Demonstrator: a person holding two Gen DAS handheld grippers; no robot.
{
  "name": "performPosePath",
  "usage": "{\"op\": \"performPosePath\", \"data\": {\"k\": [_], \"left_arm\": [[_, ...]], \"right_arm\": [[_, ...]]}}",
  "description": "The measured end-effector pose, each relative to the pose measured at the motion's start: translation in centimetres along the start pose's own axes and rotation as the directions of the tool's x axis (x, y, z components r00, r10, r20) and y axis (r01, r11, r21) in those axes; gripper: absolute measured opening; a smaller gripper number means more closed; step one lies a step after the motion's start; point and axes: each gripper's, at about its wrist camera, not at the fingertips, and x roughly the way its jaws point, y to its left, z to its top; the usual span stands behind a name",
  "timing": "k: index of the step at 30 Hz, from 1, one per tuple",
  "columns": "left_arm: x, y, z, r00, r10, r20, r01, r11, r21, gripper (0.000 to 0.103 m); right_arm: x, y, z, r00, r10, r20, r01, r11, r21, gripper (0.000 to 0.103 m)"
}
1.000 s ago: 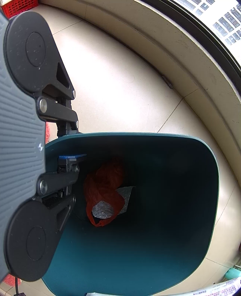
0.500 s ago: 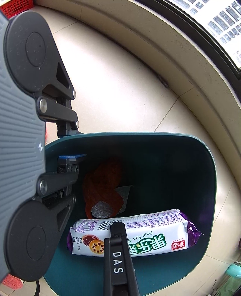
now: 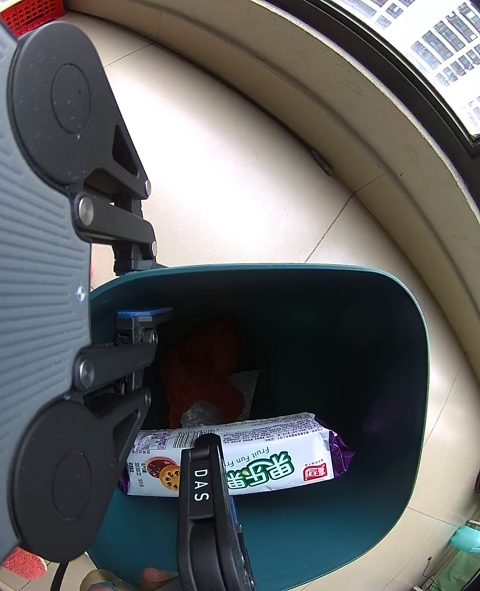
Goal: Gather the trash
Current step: 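Carry the biscuit pack over the bin and open the right tool, then reach the right tool to the clear snack bag and grasp it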
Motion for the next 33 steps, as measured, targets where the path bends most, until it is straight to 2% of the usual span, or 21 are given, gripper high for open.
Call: {"op": "performPosePath", "data": {"k": [3,4,12,20,26,29,33], "left_arm": [[0.2,0.0,-0.2,1.000,0.002,0.002,-0.002,1.000,0.002,0.015],[0.2,0.0,-0.2,1.000,0.002,0.002,-0.002,1.000,0.002,0.015],[0.4,0.0,-0.5,1.000,0.003,0.004,-0.003,1.000,0.002,0.015],[0.4,-0.1,-0.5,1.000,0.008,0.002,-0.008,1.000,-0.001,0.015],[0.4,-0.2,-0.5,1.000,0.014,0.001,-0.014,1.000,-0.001,0.015],[0.4,-0.1,-0.4,1.000,0.011,-0.004,-0.011,1.000,-0.007,0.015],[0.4,0.1,-0.3,1.000,0.016,0.000,-0.016,1.000,-0.010,0.015]], "right_arm": [[-0.9,0.1,-0.6,1.000,0.019,0.018,-0.019,1.000,-0.004,0.050],[-1.3,0.0,-0.6,0.999,0.029,0.026,-0.029,1.000,-0.007,0.056],[-6.8,-0.6,-2.5,0.992,0.092,0.084,-0.087,0.995,-0.057,0.058],[-13.5,-3.3,-4.3,0.974,0.145,0.173,-0.136,0.989,-0.060,0.063],[-16.3,-7.2,-6.0,0.965,0.115,0.235,-0.120,0.993,0.005,0.071],[-15.8,-10.4,-7.0,0.965,0.095,0.246,-0.118,0.990,0.077,0.078],[-13.9,-14.5,-9.1,0.969,0.054,0.240,-0.101,0.977,0.188,0.082]]}}
